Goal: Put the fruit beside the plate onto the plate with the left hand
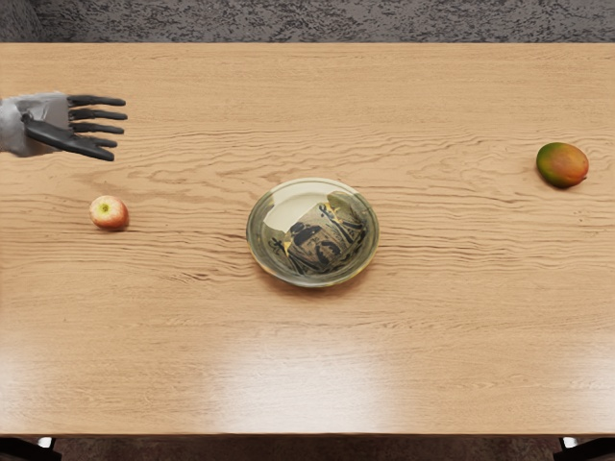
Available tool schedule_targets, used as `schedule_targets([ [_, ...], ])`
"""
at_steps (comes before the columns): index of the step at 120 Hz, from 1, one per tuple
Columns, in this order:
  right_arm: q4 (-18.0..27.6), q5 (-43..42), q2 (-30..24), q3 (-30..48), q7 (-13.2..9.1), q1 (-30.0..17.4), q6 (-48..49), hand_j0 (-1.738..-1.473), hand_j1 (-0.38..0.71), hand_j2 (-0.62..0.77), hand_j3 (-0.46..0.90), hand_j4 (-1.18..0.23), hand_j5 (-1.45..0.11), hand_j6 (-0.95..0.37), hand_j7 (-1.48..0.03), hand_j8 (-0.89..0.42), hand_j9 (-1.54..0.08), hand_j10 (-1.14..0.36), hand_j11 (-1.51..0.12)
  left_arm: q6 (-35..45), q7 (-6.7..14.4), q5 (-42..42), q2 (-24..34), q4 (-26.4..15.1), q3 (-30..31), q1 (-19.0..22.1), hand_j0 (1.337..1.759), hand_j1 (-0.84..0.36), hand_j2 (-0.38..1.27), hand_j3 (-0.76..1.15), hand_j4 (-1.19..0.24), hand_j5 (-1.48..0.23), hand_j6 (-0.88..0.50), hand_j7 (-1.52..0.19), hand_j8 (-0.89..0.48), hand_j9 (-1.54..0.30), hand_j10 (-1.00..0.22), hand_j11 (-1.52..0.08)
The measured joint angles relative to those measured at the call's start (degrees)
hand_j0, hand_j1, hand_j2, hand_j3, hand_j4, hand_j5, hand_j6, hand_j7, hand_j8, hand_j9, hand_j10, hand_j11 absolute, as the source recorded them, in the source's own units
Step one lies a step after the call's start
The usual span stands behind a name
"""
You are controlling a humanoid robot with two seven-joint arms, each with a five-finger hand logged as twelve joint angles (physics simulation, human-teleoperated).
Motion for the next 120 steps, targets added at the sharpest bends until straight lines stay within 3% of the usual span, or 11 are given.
schedule_targets([
  [14,0.0,-0.07,0.0,0.03,0.0,0.0,-0.01,-1.658,-0.32,-0.01,0.0,-0.03,-0.03,-0.03,-0.03,-0.03,-0.03,-0.03,-0.03,-0.04,0.01,0.88,0.07,-0.8,0.02,-0.77,1.657,0.05,0.05,0.0,-0.25,-0.32,-0.25,-0.32,-0.25,-0.32,-0.25,-0.32],
  [34,0.04,-0.05,0.0,0.02,-0.11,0.01,0.0,-1.658,-0.32,-0.01,0.0,-0.03,-0.03,-0.03,-0.03,-0.03,-0.03,-0.03,-0.03,-0.05,1.57,11.83,0.05,-0.91,0.0,-8.92,1.658,0.05,0.05,0.0,-0.25,-0.32,-0.25,-0.32,-0.25,-0.32,-0.25,-0.32],
  [40,0.04,-0.04,0.0,0.02,-0.12,0.01,0.0,-1.658,-0.32,-0.01,0.0,-0.03,-0.03,-0.03,-0.03,-0.03,-0.03,-0.03,-0.03,-0.05,3.01,15.67,-0.01,-0.95,0.0,-10.1,1.658,0.05,0.05,0.0,-0.25,-0.32,-0.25,-0.32,-0.25,-0.32,-0.25,-0.32],
  [52,0.03,-0.03,0.0,0.02,-0.14,0.01,0.0,-1.658,-0.32,-0.01,0.0,-0.03,-0.03,-0.03,-0.03,-0.03,-0.03,-0.03,-0.03,-0.06,8.4,20.66,-0.91,-1.02,0.03,-12.23,1.658,0.05,0.05,0.0,-0.25,-0.32,-0.25,-0.32,-0.25,-0.32,-0.25,-0.32],
  [60,0.04,-0.02,0.0,0.02,-0.14,0.01,0.0,-1.658,-0.32,-0.01,0.0,-0.03,-0.03,-0.03,-0.03,-0.03,-0.03,-0.03,-0.03,-0.05,10.72,25.03,-2.31,-1.62,0.16,-12.76,1.658,0.05,0.05,0.0,-0.25,-0.32,-0.25,-0.32,-0.25,-0.32,-0.25,-0.32],
  [71,0.04,-0.03,0.0,0.02,-0.15,0.01,0.0,-1.658,-0.32,-0.01,0.0,-0.03,-0.03,-0.03,-0.03,-0.03,-0.03,-0.03,-0.03,-0.05,12.24,30.47,0.56,-7.12,1.1,-12.94,1.658,0.05,0.05,0.0,-0.25,-0.32,-0.25,-0.32,-0.25,-0.32,-0.25,-0.32],
  [79,0.04,-0.03,0.0,0.02,-0.14,0.01,0.0,-1.658,-0.32,-0.01,0.0,-0.03,-0.03,-0.03,-0.03,-0.03,-0.03,-0.03,-0.03,1.0,12.7,32.72,4.74,-12.81,5.48,-17.94,1.658,0.05,0.05,0.0,-0.25,-0.32,-0.25,-0.32,-0.25,-0.32,-0.25,-0.32],
  [91,0.06,-0.04,0.0,0.02,-0.15,0.01,0.0,-1.658,-0.32,-0.01,0.0,-0.03,-0.03,-0.03,-0.03,-0.03,-0.03,-0.03,-0.03,5.78,12.96,34.26,7.45,-20.8,12.22,-20.73,1.658,0.05,0.05,0.0,-0.25,-0.32,-0.25,-0.32,-0.25,-0.32,-0.25,-0.32],
  [110,0.03,-0.04,0.0,0.02,-0.16,0.01,0.0,-1.658,-0.32,-0.01,0.0,-0.03,-0.03,-0.03,-0.03,-0.03,-0.03,-0.03,-0.03,21.15,13.1,35.09,6.8,-32.42,24.87,-26.31,1.658,0.05,0.05,0.0,-0.25,-0.32,-0.25,-0.32,-0.25,-0.32,-0.25,-0.32],
  [120,0.03,-0.03,0.0,0.02,-0.16,0.01,0.0,-1.658,-0.32,-0.01,0.0,-0.03,-0.03,-0.03,-0.03,-0.03,-0.03,-0.03,-0.03,27.33,13.21,35.26,4.05,-36.04,31.16,-27.83,1.658,0.05,0.05,0.0,-0.25,-0.32,-0.25,-0.32,-0.25,-0.32,-0.25,-0.32],
])
